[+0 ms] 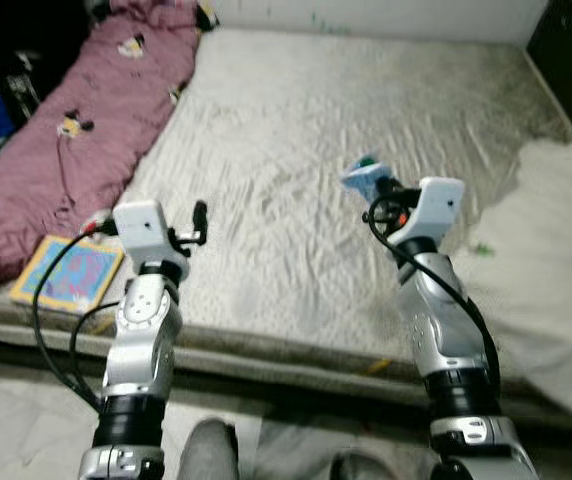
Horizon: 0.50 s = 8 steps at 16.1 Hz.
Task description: Clean up the room
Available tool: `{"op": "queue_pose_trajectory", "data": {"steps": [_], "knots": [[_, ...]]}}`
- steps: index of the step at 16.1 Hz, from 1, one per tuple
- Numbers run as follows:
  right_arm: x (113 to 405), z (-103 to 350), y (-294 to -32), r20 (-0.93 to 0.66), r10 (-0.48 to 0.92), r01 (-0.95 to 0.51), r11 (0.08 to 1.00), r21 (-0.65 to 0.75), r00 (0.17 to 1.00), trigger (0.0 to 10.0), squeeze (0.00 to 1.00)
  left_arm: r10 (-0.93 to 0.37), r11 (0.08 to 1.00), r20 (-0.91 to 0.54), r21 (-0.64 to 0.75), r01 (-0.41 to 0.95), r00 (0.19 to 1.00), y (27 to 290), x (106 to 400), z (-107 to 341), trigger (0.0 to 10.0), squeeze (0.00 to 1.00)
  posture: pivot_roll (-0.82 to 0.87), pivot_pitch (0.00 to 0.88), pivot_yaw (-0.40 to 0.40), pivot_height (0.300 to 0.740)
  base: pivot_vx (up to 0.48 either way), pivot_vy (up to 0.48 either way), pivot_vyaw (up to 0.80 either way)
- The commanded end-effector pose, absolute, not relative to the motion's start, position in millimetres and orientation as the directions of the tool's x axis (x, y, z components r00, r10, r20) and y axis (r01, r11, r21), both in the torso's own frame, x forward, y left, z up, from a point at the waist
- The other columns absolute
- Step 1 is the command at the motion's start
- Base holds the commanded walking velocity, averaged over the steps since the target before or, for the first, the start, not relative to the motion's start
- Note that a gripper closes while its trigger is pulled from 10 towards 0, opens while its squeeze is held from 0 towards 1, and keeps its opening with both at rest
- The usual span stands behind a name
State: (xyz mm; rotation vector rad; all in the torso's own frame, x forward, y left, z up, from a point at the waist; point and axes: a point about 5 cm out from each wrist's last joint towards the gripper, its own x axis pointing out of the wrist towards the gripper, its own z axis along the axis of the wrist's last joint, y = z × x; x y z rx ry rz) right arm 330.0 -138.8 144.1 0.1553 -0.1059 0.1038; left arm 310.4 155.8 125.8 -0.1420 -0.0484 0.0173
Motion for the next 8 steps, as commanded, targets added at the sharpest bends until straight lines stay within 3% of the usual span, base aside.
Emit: {"op": "queue_pose_trajectory", "data": {"steps": [1,7,8], "knots": [[329.4,142.1,-137.3,0.105,0.094,-0.109,0.983,0.149,0.99,10.0,0.0,0.015,0.99,0.038,-0.141,-0.01,0.999,157.0,310.7,123.7,10.0,0.0,0.02,0.0,-0.008,0.74,0.0,0.0,-0.43],[338.1,143.7,-142.2,0.088,0.044,-0.057,0.986,0.154,0.995,10.0,0.0,-0.028,0.985,0.051,-0.171,0.036,0.998,149.9,315.5,128.4,10.0,0.0,0.02,0.0,-0.008,0.74,0.0,0.0,-0.51],[339.1,144.1,-141.0,0.087,0.043,-0.055,0.988,0.147,0.995,10.0,0.0,-0.034,0.985,0.057,-0.169,0.043,0.998,149.0,315.9,129.4,10.0,0.0,0.02,0.0,-0.009,0.74,0.0,0.0,0.0]]}}
